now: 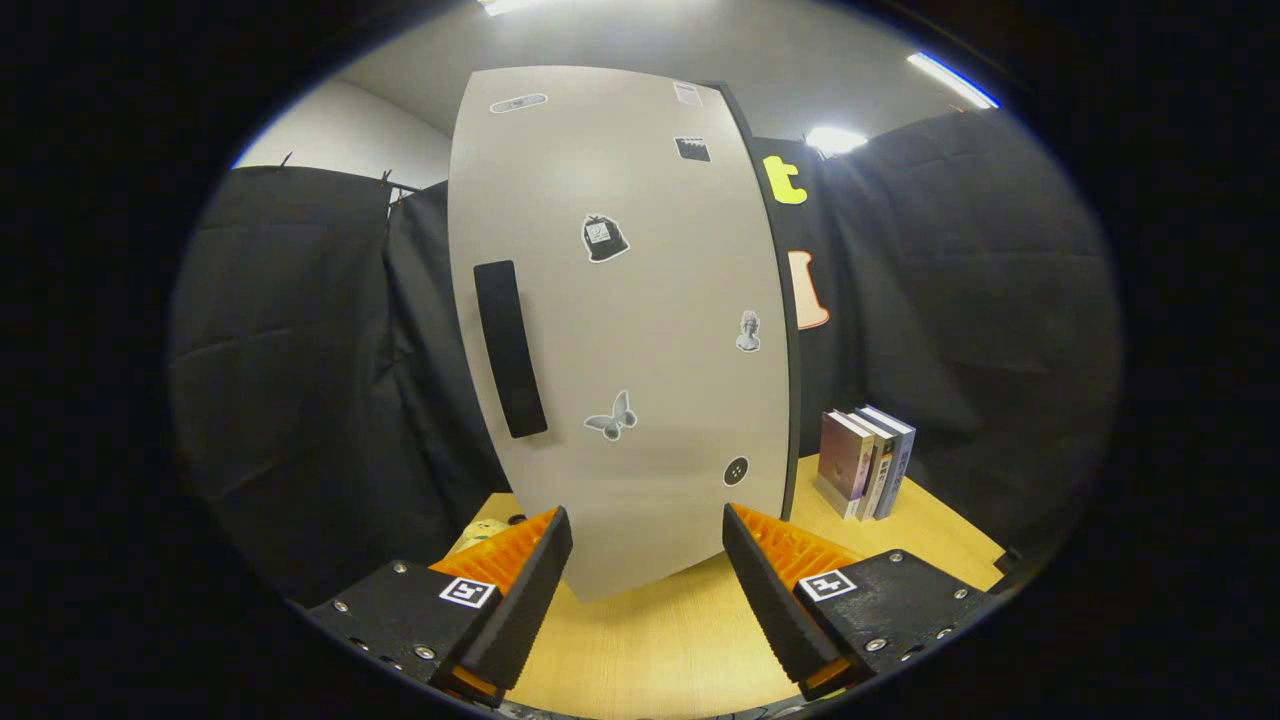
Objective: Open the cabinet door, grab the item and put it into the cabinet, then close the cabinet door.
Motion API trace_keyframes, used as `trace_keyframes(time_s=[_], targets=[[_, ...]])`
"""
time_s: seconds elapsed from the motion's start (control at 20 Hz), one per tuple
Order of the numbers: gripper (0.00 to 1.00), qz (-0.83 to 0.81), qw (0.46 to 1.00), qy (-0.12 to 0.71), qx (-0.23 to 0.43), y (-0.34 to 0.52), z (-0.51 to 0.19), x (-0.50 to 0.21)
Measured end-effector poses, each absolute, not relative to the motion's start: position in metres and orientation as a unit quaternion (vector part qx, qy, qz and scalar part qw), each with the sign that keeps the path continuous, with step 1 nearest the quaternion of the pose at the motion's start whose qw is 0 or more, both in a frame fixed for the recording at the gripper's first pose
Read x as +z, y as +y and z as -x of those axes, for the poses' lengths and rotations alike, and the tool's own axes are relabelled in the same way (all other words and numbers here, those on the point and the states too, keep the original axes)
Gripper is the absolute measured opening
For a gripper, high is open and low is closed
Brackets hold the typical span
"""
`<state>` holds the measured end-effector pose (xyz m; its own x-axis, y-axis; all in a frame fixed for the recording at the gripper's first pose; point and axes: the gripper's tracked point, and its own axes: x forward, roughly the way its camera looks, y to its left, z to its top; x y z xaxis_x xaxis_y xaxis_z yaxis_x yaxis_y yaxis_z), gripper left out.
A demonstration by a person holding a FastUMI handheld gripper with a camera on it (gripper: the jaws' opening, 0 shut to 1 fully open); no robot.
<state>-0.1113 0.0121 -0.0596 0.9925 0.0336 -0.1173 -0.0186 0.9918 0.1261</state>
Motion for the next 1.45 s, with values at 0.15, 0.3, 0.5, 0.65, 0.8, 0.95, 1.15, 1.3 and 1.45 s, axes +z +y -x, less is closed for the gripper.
trace_keyframes(time_s=[0.15, 0.3, 0.5, 0.65, 0.8, 0.95, 1.15, 1.3, 1.45], targets=[[0.94, -0.062, 0.996, 0.061, 0.012, 0.015, 0.110, -0.060], [0.94, -0.065, 0.996, 0.061, 0.010, 0.017, 0.109, -0.059], [0.94, -0.066, 0.996, 0.057, 0.007, 0.016, 0.109, -0.056], [0.94, -0.063, 0.996, 0.058, 0.004, 0.014, 0.109, -0.057], [0.94, -0.065, 0.996, 0.055, 0.003, 0.013, 0.109, -0.054], [0.94, -0.062, 0.997, 0.049, 0.005, 0.013, 0.110, -0.050], [0.94, -0.060, 0.997, 0.044, 0.006, 0.010, 0.112, -0.046], [0.94, -0.062, 0.997, 0.044, 0.006, 0.008, 0.113, -0.046], [0.94, -0.067, 0.997, 0.045, 0.005, 0.007, 0.113, -0.046]])
